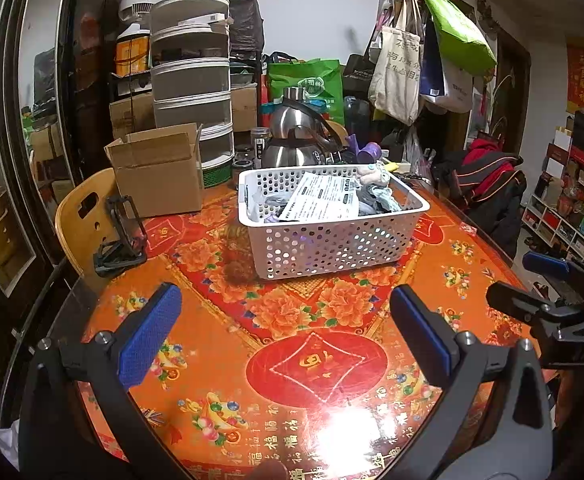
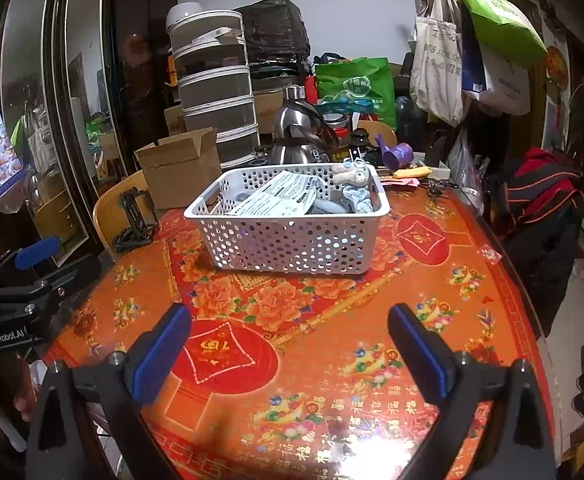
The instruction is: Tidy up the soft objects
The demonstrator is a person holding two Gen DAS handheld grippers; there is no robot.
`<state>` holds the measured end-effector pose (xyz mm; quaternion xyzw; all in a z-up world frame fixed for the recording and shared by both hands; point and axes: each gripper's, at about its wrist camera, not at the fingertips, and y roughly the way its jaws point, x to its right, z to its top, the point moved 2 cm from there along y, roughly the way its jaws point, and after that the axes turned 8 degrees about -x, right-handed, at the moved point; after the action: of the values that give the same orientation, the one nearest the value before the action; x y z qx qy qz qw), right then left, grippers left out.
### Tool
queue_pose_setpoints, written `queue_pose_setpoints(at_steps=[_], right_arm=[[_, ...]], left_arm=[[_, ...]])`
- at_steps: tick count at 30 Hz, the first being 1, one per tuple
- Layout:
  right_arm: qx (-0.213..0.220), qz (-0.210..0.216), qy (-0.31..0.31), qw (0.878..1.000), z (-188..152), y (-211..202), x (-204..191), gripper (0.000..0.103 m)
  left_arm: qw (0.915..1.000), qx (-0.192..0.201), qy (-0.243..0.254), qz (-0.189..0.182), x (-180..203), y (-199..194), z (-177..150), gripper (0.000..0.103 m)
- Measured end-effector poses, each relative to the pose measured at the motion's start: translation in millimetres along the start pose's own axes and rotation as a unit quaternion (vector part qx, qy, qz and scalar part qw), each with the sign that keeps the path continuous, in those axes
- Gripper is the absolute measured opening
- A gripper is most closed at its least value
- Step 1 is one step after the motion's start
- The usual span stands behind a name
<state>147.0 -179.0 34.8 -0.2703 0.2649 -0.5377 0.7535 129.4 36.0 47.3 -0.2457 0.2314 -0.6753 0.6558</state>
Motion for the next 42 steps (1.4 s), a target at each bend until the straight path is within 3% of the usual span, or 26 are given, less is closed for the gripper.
queue_pose_setpoints(at_steps=[42], right_arm=[[-0.007,0.006,0.007,1.000,-1.1,4.6,-0.5,0.099]], left_arm=[[0.9998,-0.016,0.003,-0.006,-2.6,7.5,-6.9,0.103]])
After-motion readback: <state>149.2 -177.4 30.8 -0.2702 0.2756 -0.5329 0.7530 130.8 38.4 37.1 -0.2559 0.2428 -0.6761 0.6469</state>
